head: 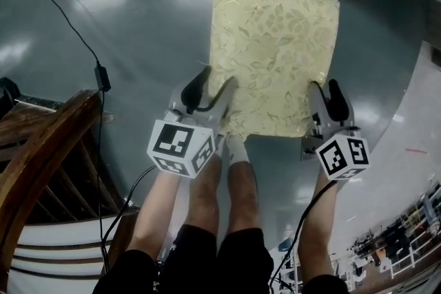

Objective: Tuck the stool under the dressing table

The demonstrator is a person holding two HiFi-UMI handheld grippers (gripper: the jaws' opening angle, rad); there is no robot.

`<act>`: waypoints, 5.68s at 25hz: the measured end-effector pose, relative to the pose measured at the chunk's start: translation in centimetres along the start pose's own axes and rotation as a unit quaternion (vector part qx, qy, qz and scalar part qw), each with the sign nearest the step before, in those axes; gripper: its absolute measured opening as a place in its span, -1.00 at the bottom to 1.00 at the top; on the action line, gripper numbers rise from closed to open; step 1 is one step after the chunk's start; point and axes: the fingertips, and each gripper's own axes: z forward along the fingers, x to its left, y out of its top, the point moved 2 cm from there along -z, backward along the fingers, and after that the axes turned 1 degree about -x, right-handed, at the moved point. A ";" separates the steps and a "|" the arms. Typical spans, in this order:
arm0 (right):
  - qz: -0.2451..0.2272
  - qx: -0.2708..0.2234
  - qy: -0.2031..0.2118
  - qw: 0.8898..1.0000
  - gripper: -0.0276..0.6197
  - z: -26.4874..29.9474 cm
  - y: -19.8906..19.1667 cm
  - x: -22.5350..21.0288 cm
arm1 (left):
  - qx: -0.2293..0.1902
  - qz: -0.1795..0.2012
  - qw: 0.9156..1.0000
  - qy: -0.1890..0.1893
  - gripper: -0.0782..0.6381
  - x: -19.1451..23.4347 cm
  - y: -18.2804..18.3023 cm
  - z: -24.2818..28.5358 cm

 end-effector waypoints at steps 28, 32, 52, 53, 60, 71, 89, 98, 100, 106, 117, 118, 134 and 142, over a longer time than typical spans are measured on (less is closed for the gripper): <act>0.068 0.012 0.097 0.993 0.15 2.3 -0.5 0.4 | 0.006 -0.063 0.997 -0.032 0.53 1.0 -0.5 3.6; 0.072 0.003 0.108 0.992 0.15 2.4 -0.6 0.4 | 0.009 -0.078 0.995 -0.053 0.52 1.1 -0.8 4.0; 0.088 0.004 0.119 0.989 0.15 2.8 -0.7 0.3 | 0.008 -0.108 0.990 -0.085 0.45 1.1 -1.0 4.3; 0.087 0.002 0.117 0.989 0.15 2.8 -0.7 0.3 | 0.009 -0.108 0.990 -0.085 0.44 1.1 -1.0 4.3; 0.088 -0.013 0.109 0.990 0.15 2.7 -0.7 0.3 | 0.007 -0.106 0.991 -0.083 0.44 1.0 -1.0 4.3; 0.095 -0.023 0.111 0.989 0.15 2.6 -1.0 0.4 | 0.007 -0.088 0.993 -0.083 0.43 1.1 -0.8 4.3; 0.089 -0.030 0.121 0.988 0.15 2.5 -0.9 0.1 | -0.001 -0.088 0.993 -0.082 0.43 1.0 -1.0 4.3; 0.086 -0.041 0.128 0.987 0.15 2.3 -0.8 0.2 | -0.012 -0.085 0.993 -0.083 0.43 1.0 -0.9 4.1; 0.086 -0.044 0.130 0.987 0.15 2.3 -0.8 0.1 | -0.013 -0.083 0.993 -0.084 0.43 0.9 -0.9 4.1; 0.086 -0.047 0.131 0.987 0.14 2.2 -0.9 0.1 | -0.014 -0.084 0.993 -0.085 0.43 0.9 -1.0 4.1; 0.090 -0.053 0.128 0.986 0.13 2.0 -1.0 0.3 | -0.010 -0.081 0.992 -0.094 0.43 1.1 -0.9 4.2; 0.089 -0.055 0.127 0.986 0.13 1.9 -1.0 0.3 | -0.011 -0.080 0.992 -0.096 0.43 1.1 -0.9 4.1; 0.109 -0.053 0.135 0.983 0.12 2.2 -0.8 -0.3 | -0.002 -0.079 0.993 -0.091 0.43 0.9 -0.6 4.6; 0.080 -0.071 0.137 0.985 0.11 1.8 -0.6 0.3 | -0.032 -0.077 0.991 -0.102 0.43 1.0 -0.8 4.2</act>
